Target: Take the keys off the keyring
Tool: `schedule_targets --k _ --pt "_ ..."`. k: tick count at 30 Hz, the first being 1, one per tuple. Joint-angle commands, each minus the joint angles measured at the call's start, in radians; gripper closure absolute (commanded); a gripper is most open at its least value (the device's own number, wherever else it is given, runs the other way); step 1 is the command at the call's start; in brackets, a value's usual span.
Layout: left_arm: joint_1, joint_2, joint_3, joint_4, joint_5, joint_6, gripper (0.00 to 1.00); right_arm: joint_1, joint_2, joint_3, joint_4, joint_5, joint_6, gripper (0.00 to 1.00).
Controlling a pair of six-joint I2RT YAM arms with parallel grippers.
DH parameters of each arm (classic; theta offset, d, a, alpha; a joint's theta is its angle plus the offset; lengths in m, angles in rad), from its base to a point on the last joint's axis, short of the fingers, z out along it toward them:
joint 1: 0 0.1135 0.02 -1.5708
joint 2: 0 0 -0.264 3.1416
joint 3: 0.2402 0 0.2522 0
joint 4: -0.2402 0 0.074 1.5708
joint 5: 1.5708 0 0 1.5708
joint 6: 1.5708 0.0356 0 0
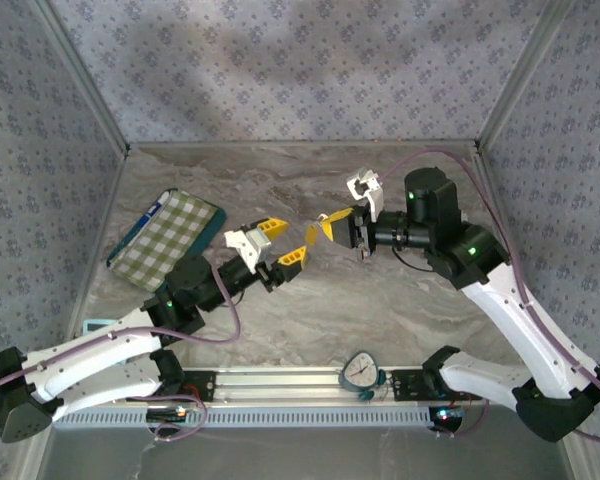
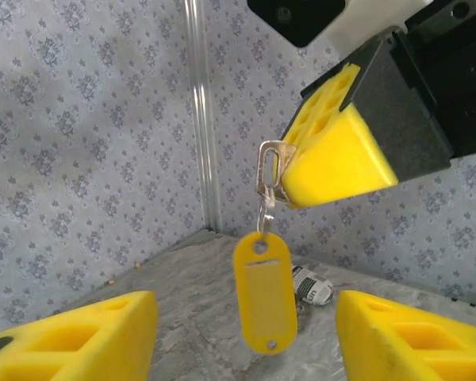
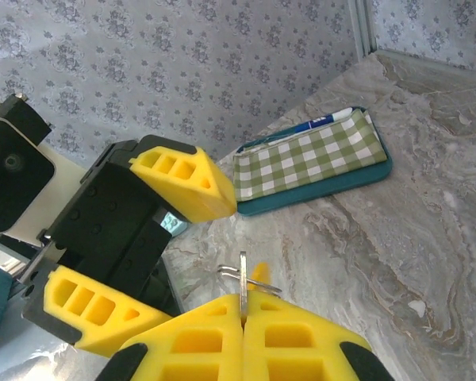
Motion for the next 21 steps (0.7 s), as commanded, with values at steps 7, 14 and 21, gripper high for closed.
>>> schedule_targets --k 7,14,21 --pt "-0.003 0.061 0.008 0.119 -0.021 0.059 0.27 0.011 -0.006 0.049 -0.013 0.003 -0.013 1.0" --pt "-0.003 0.092 0.049 0.119 -0.004 0.079 0.27 0.019 -0.011 0.043 -0.017 -0.009 -0.031 1.0" --pt "-0.003 0.105 0.079 0.121 0.007 0.097 0.24 0.028 -0.014 0.045 -0.013 -0.02 -0.044 1.0"
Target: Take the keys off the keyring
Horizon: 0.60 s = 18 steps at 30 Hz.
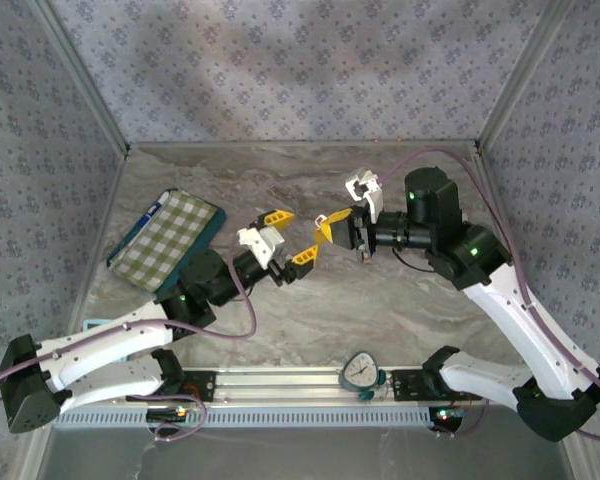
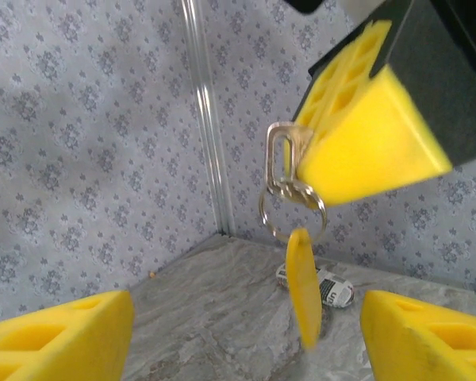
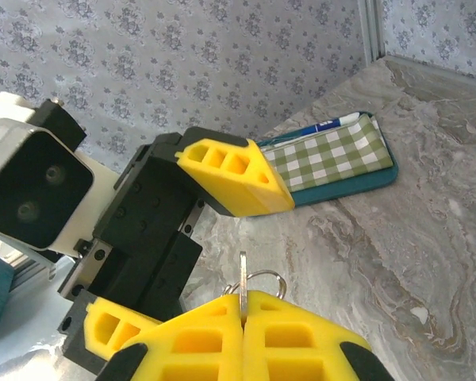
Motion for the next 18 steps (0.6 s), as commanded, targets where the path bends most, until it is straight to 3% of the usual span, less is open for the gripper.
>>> schedule_targets --k 1,12,18 --pt "-0.004 0.012 0.051 0.047 0.014 0.027 0.23 0.009 -0.012 0.029 -0.002 -0.02 -0.022 1.0" --pt "-0.004 0.115 0.098 0.121 0.011 0.104 0.2 0.02 -0.012 0.036 0.0 -0.019 -0.018 1.0" --pt "-0.004 0.166 0.146 0.122 0.013 0.123 0.24 0.024 -0.023 0.034 0.001 -0.018 -0.019 1.0"
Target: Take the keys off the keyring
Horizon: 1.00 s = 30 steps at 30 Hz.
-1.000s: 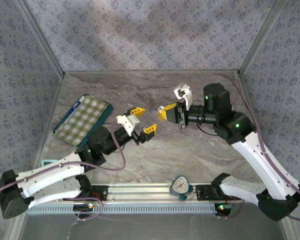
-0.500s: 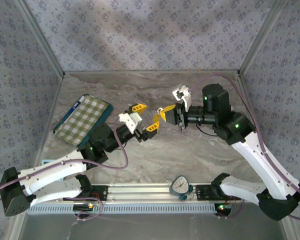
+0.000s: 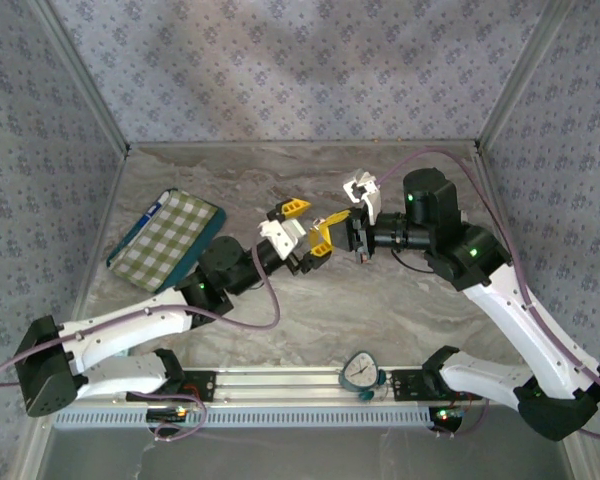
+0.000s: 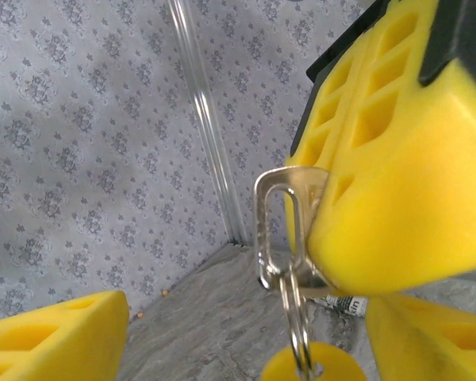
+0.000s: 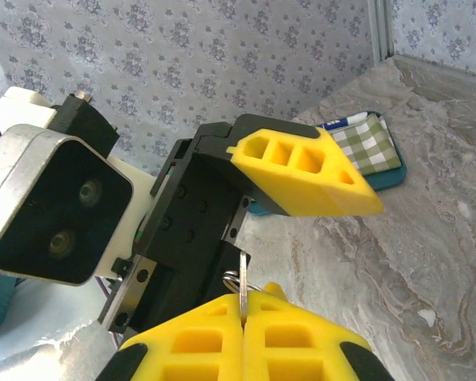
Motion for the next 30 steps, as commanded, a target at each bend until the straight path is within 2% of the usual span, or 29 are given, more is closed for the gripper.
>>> schedule_targets --k 1,4,13,16,19,23,30 --pt "-0.004 0.007 0.053 0.059 0.01 0.025 0.25 0.007 -0.024 0.03 0.001 -0.018 -0.02 1.0" --pt "-0.004 0.01 0.06 0.052 0.015 0.019 0.3 0.008 -0.029 0.027 -0.001 -0.019 -0.021 1.0" --pt "-0.003 -0.004 0.063 0.023 0.027 0.011 0.6 0.006 -0.037 0.014 0.011 -0.023 -0.018 1.0" --pt "-0.003 -0.008 0.063 0.019 0.032 0.005 0.64 0.006 -0.039 0.012 0.012 -0.023 -0.018 1.0" --pt "-0.004 -0.014 0.066 0.011 0.039 0.0 0.73 0.006 -0.042 0.01 0.008 -0.018 -0.017 1.0" --pt "-0.002 -0.028 0.067 -0.013 0.056 -0.003 0.98 0.004 -0.05 0.002 0.01 -0.012 -0.017 1.0" --pt "-0.002 -0.061 0.058 -0.043 0.07 -0.025 1.0 0.001 -0.078 -0.027 0.037 0.029 -0.062 1.0"
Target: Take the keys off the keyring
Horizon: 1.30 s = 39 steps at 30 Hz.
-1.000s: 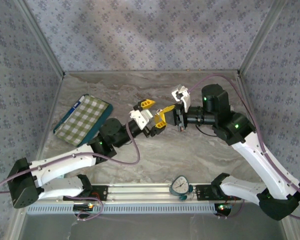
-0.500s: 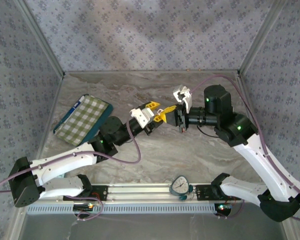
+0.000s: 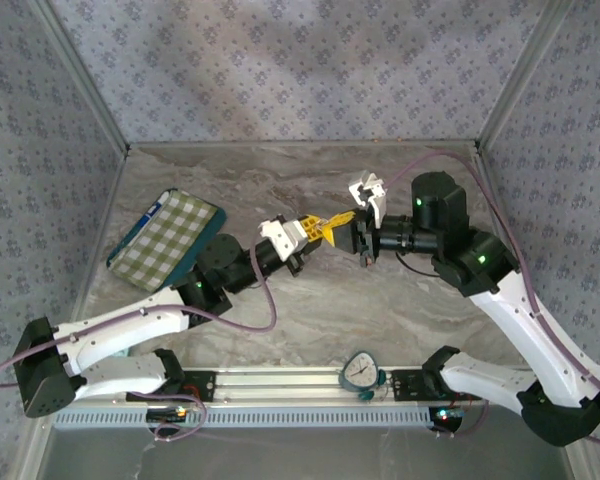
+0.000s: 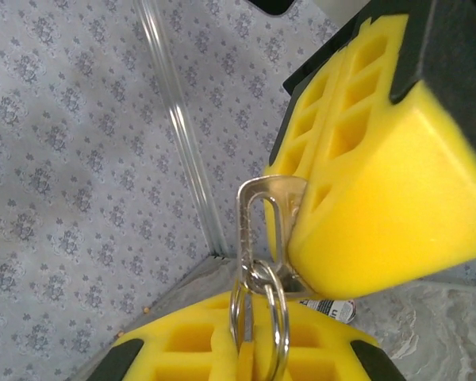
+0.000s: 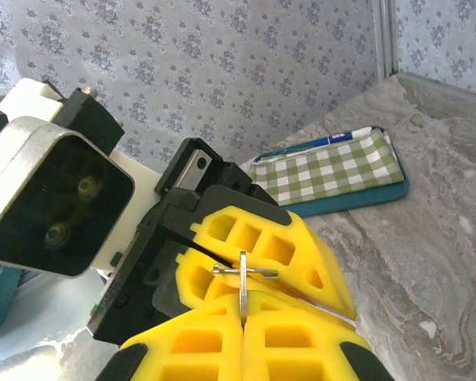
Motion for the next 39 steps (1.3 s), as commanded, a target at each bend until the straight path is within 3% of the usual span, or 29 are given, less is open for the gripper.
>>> schedule_targets --k 1,21,27,35,39 --pt "0.003 -0.045 0.023 -0.001 0.005 -0.028 1.0 0.003 -0.043 -0.026 0.028 0.03 -0.058 1.0" --pt "0.098 -0.091 0.087 -0.156 0.2 -0.259 1.0 0.17 -0.342 -0.318 0.202 0.196 -0.464 1.0" --pt "0.138 -0.097 0.129 -0.237 0.246 -0.326 1.0 0.308 -0.359 -0.307 0.124 0.337 -0.618 1.0" --pt "0.196 -0.076 0.218 -0.367 0.322 -0.383 1.0 0.607 -0.291 -0.254 0.015 0.682 -0.863 1.0" --pt "0.22 -0.07 0.239 -0.398 0.356 -0.4 1.0 0.687 -0.258 -0.232 -0.022 0.758 -0.92 1.0"
